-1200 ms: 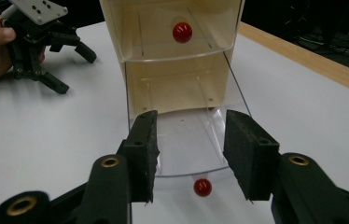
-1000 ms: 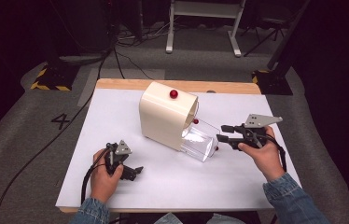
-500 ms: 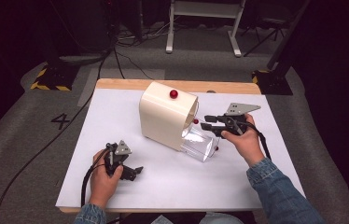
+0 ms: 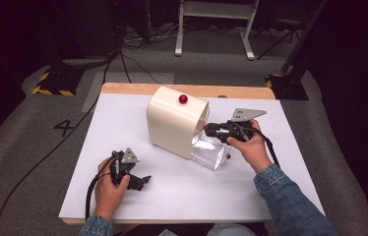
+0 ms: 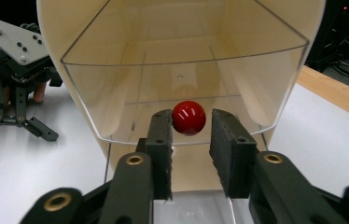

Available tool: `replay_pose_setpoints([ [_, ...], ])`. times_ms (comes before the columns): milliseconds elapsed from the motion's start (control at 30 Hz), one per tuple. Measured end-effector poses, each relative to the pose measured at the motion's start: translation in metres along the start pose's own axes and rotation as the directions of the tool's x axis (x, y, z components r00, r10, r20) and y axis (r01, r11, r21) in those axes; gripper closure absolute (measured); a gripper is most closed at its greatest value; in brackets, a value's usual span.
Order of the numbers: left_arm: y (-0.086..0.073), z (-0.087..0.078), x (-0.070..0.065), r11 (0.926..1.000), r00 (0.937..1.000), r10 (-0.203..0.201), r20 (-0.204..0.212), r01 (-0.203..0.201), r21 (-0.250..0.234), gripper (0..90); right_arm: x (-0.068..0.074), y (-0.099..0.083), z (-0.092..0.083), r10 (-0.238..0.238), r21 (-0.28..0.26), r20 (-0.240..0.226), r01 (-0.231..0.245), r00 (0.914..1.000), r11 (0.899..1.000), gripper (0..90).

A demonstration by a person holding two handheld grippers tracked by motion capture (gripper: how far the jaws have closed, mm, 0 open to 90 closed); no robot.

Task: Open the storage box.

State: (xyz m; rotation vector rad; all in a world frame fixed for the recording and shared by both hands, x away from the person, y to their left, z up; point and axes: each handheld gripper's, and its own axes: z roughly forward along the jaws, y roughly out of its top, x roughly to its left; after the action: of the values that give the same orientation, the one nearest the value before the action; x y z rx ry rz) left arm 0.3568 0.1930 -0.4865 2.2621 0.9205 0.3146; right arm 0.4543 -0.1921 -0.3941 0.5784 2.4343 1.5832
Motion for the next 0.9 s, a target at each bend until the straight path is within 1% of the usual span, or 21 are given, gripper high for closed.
replay_pose_setpoints([
  [67,0.000,0.000,0.000,1.0000,1.0000,0.000,0.000,0.000,0.000,0.0,0.001,-0.001,0.002,-0.007,0.000,-0.009,0.007,0.9999,1.000,73.4],
  [100,0.000,0.000,0.000,1.0000,1.0000,0.001,-0.001,-0.001,0.001,0.0,0.001,0.000,0.002,-0.014,0.001,-0.004,0.014,0.9999,1.000,73.6],
  [333,0.000,0.000,0.000,1.0000,1.0000,0.001,-0.001,-0.001,0.001,0.0,0.002,0.000,0.000,-0.020,0.000,0.003,0.020,0.9998,1.000,74.5],
  [433,0.000,0.000,0.000,1.0000,1.0000,0.000,-0.001,0.000,0.002,0.0,0.004,0.001,-0.002,-0.039,0.003,0.013,0.039,0.9991,0.999,74.5],
  [633,0.000,0.000,0.000,1.0000,1.0000,-0.001,-0.002,0.001,0.002,0.0,0.008,0.001,-0.016,-0.049,-0.004,0.027,0.049,0.9984,0.999,74.5],
  [900,0.001,0.000,0.000,1.0000,1.0000,-0.002,0.001,0.002,0.004,0.0,0.012,-0.006,-0.040,-0.039,-0.006,0.043,0.039,0.9983,0.999,74.5],
])
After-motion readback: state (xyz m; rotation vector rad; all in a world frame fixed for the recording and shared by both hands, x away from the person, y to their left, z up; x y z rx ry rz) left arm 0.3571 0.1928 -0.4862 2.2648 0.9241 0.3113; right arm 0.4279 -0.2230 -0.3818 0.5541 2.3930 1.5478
